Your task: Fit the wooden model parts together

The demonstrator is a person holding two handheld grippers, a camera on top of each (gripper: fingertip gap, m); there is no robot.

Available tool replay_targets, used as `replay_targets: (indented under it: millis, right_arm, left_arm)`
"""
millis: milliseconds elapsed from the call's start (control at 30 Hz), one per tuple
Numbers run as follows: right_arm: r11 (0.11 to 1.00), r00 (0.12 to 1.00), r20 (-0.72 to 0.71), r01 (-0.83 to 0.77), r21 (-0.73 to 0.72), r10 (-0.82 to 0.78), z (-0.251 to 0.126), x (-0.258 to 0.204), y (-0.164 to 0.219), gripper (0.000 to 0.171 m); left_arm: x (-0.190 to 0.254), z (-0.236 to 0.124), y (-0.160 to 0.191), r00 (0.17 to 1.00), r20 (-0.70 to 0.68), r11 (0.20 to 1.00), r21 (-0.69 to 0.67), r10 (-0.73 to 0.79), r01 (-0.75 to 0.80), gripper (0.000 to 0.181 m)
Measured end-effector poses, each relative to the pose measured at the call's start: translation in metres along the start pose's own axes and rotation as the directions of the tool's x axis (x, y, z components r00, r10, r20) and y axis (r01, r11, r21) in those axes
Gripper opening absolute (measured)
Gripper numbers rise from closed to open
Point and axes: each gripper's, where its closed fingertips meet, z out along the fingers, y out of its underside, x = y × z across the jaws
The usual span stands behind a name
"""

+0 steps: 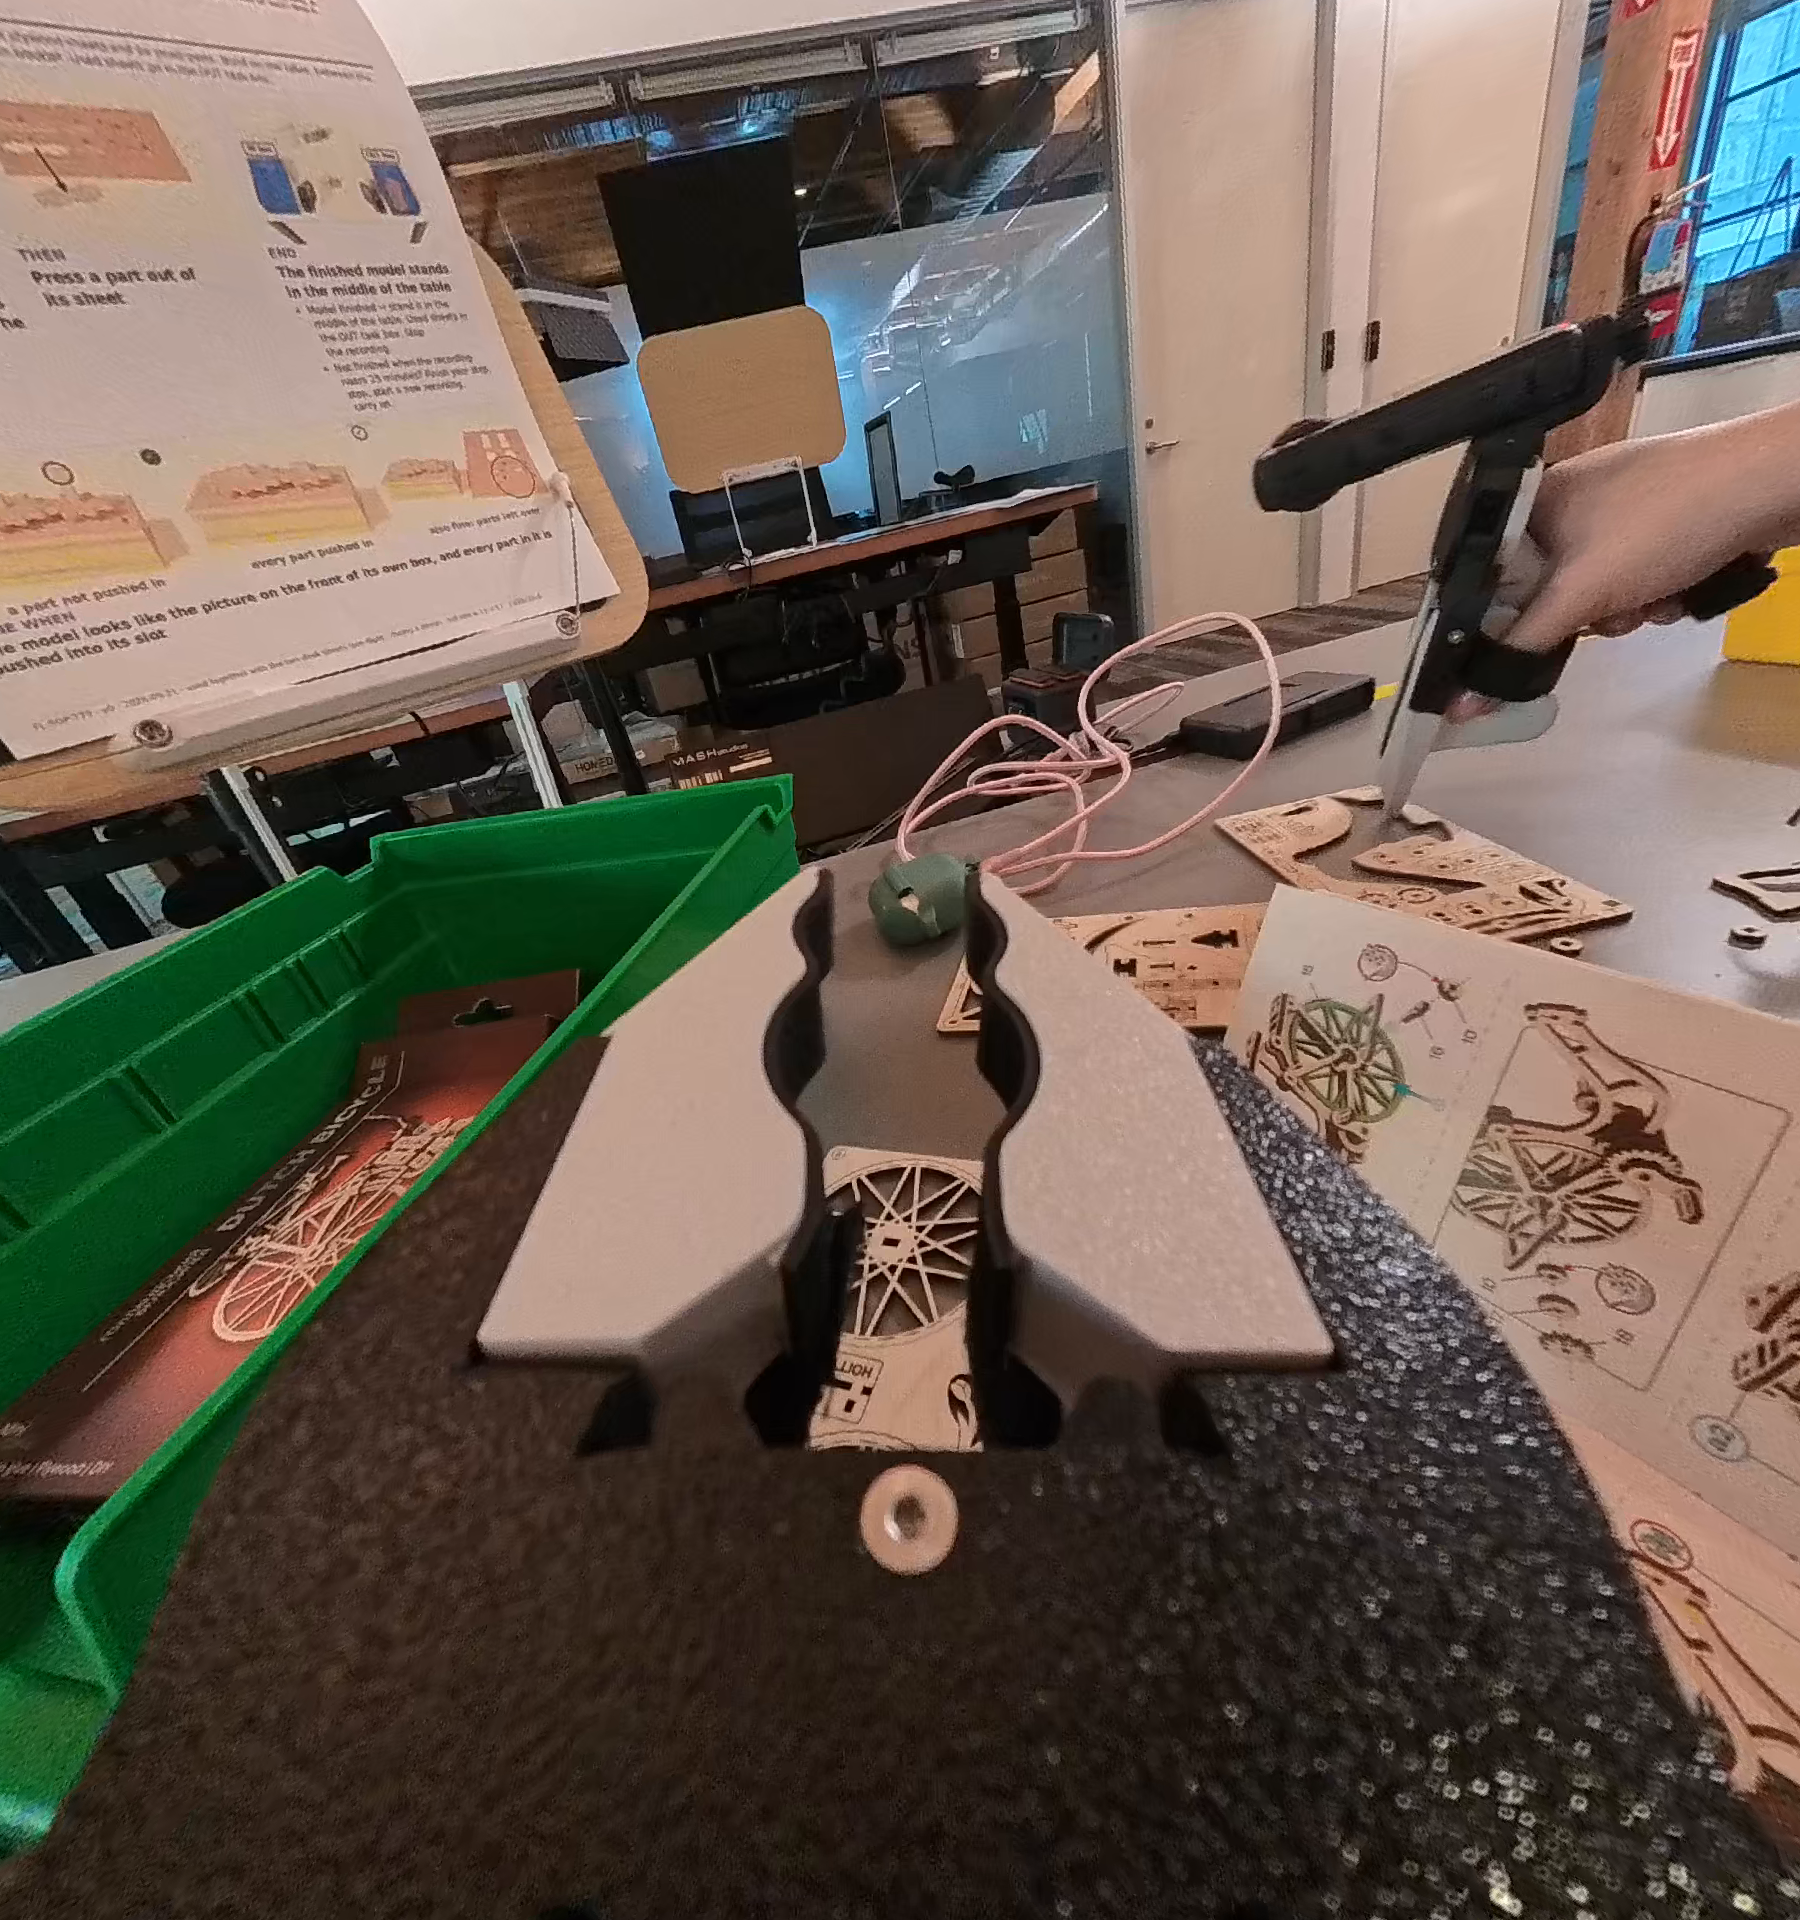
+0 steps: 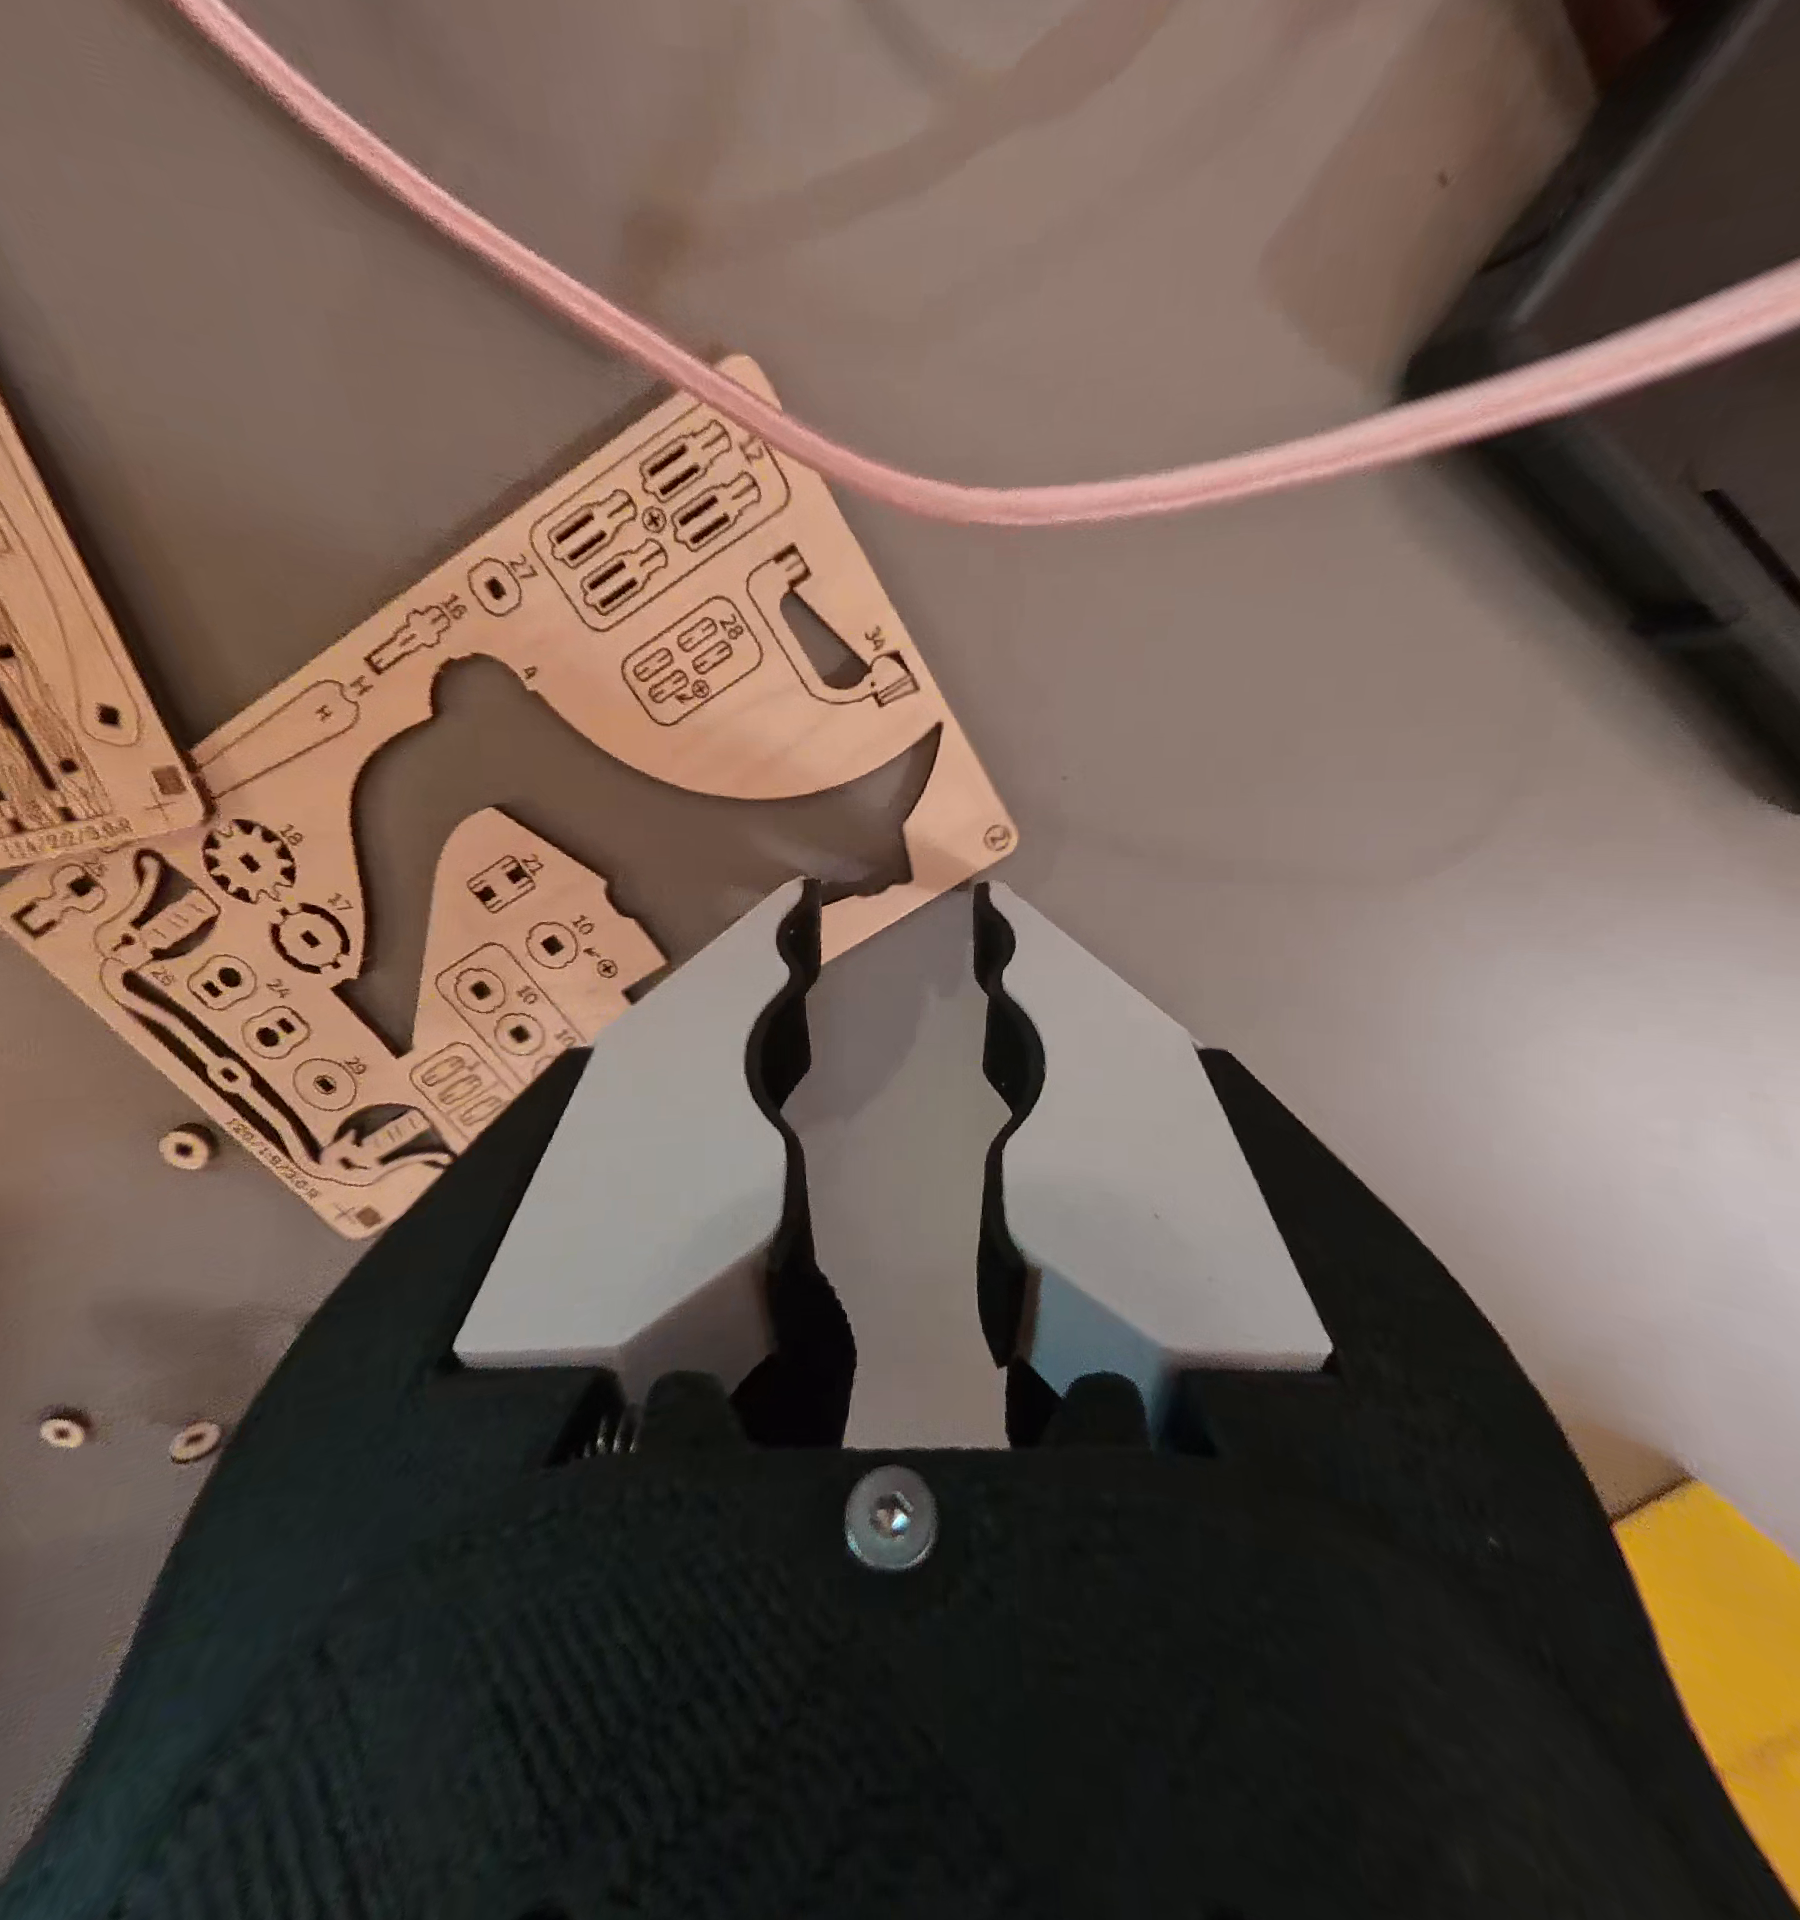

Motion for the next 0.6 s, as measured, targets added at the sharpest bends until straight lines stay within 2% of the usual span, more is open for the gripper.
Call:
replay_targets:
  millis: [33,100,233,367,433,600]
  right_arm:
    - [1.0,1.0,0.009,-0.009,0.001,0.009,0.0,0.002,0.001,0.028]
    - [1.0,0.999,0.027,-0.022,0.004,0.022,0.0,0.006,0.002,0.029]
    - [0.997,0.99,0.136,-0.056,0.049,0.049,0.0,0.0,-0.006,0.042]
    - [1.0,0.997,0.08,-0.023,0.021,0.021,0.003,0.009,-0.007,0.054]
    - [0.999,0.997,0.056,-0.043,-0.002,0.043,0.005,0.011,-0.009,0.053]
    - [0.998,0.999,0.037,0.017,-0.056,-0.015,0.004,0.012,-0.008,0.032]
  left_arm:
    - [0.0,0.0,0.0,1.0,0.0,1.0,-0.002,-0.001,0.001,0.023]
    - [0.0,0.0,0.0,1.0,0.0,1.0,-0.003,-0.005,0.005,0.023]
    - [0.0,0.001,0.0,1.0,-0.001,1.0,0.001,-0.009,0.009,0.022]
    - [0.0,0.001,-0.001,1.0,-0.002,1.0,0.001,-0.01,0.01,0.023]
    - [0.001,0.001,0.0,1.0,-0.002,1.0,-0.003,-0.003,0.003,0.023]
    - [0.001,0.001,-0.002,1.0,0.004,1.0,-0.002,0.013,-0.013,0.022]
